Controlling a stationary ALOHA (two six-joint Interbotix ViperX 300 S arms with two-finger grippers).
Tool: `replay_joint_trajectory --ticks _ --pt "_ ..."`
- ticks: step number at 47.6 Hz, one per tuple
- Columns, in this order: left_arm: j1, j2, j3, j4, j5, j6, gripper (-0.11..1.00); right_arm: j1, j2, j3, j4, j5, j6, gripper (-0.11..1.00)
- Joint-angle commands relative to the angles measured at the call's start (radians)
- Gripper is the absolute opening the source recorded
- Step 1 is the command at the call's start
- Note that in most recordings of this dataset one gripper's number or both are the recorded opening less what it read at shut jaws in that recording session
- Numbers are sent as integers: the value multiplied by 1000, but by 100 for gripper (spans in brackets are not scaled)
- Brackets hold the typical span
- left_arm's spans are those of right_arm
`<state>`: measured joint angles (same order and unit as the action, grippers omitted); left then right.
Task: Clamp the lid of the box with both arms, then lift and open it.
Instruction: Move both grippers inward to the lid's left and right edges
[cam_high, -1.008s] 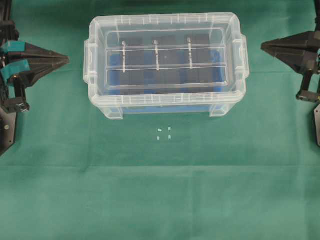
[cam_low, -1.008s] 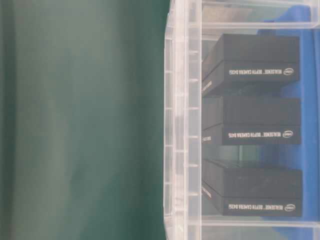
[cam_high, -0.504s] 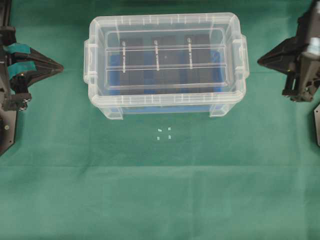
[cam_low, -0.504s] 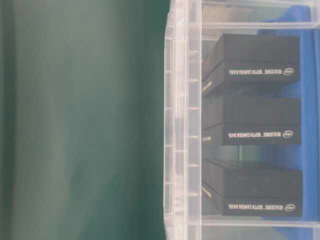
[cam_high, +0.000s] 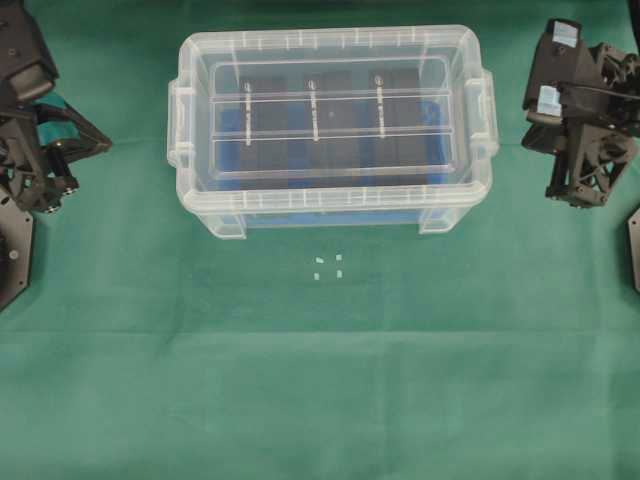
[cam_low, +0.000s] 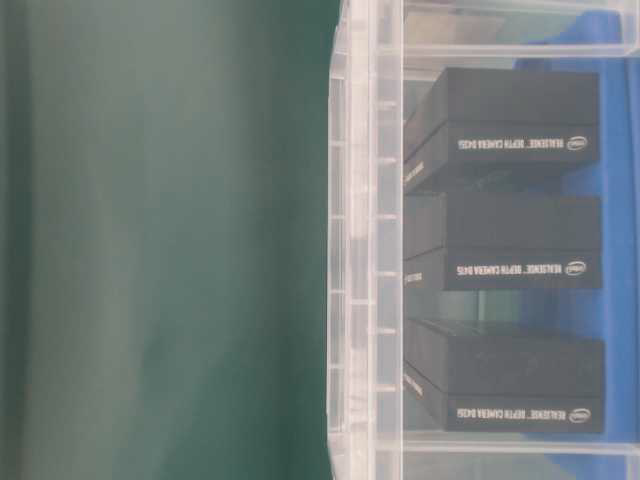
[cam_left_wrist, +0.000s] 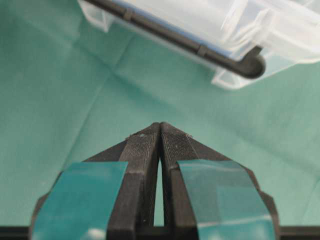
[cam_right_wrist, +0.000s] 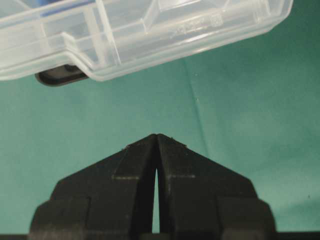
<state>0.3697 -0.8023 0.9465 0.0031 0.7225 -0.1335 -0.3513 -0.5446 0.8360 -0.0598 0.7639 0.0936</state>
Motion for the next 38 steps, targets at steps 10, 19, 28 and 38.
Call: replay_joint_trajectory --ticks 10,19,28,38 --pt "5 14 -43 12 43 18 2 -3 2 -25 -28 8 -15 0" --pt "2 48 -54 18 98 144 2 -3 6 -29 -106 34 -58 0" --pt "2 97 -83 18 149 195 2 -3 14 -32 -112 58 -132 0" --pt "2 109 -100 18 167 224 2 -3 17 -34 -110 54 -167 0"
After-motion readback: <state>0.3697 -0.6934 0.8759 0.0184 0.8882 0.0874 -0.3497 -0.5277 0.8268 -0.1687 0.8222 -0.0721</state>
